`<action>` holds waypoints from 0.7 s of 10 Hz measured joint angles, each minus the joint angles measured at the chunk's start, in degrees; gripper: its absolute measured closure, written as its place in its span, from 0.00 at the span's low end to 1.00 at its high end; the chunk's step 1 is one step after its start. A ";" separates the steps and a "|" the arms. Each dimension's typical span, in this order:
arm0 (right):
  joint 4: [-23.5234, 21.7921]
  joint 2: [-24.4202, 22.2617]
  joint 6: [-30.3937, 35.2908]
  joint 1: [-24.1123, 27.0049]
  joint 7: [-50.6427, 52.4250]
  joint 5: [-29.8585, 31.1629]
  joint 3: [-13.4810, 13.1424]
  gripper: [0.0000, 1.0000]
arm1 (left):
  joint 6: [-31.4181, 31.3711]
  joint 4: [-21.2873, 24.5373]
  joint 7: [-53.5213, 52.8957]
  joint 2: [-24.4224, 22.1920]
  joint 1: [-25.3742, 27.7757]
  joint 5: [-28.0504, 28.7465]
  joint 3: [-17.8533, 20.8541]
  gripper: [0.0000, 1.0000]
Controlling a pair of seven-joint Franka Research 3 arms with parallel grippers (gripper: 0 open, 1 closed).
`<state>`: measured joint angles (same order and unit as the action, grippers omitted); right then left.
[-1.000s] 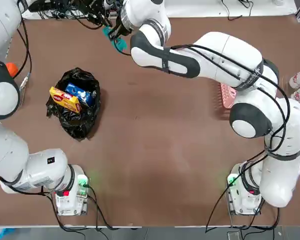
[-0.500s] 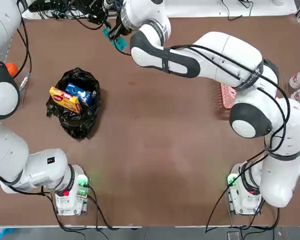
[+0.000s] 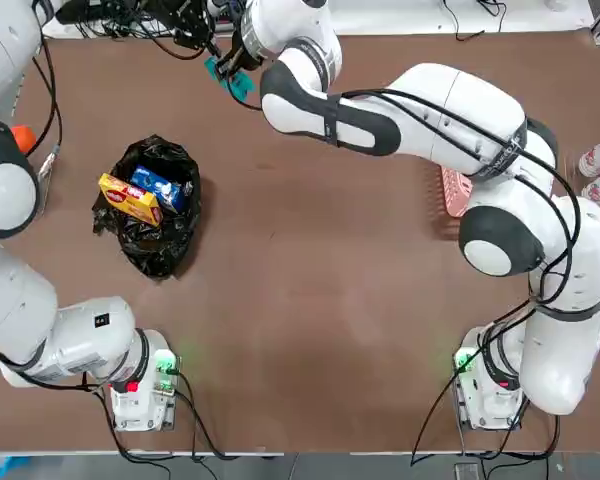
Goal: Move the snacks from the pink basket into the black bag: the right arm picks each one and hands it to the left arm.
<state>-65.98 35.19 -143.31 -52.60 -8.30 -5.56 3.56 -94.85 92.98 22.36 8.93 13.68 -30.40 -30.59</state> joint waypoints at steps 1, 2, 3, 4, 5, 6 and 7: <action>0.00 0.00 0.00 -0.02 -0.07 0.00 0.00 0.56 | 0.22 0.00 0.00 0.01 0.06 0.00 0.03 0.99; 0.00 0.00 0.00 -0.02 -0.10 0.00 0.00 0.54 | 0.57 0.00 0.00 0.02 0.17 0.07 0.06 0.99; 0.04 0.00 0.00 -0.02 -0.15 0.00 -0.07 0.40 | 1.25 0.01 0.00 0.02 0.33 0.81 0.09 0.99; 0.11 0.00 -0.01 -0.02 -0.18 0.00 -0.20 0.26 | 1.80 0.02 0.00 0.02 0.46 1.47 0.09 0.99; 0.19 0.00 -0.02 -0.02 -0.20 0.00 -0.27 0.10 | 2.15 0.04 0.00 0.02 0.47 1.77 0.09 0.99; 0.22 0.00 -0.02 -0.02 -0.22 0.01 -0.30 0.00 | 2.30 0.08 0.00 0.02 0.48 1.95 0.10 0.99; 0.23 0.00 -0.02 -0.02 -0.24 0.01 -0.30 0.00 | 2.38 0.14 0.00 0.04 0.49 2.91 0.13 0.99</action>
<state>-65.75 35.19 -143.32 -52.63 -8.53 -5.56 3.26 -92.47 93.12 22.36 8.98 14.17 -27.49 -30.46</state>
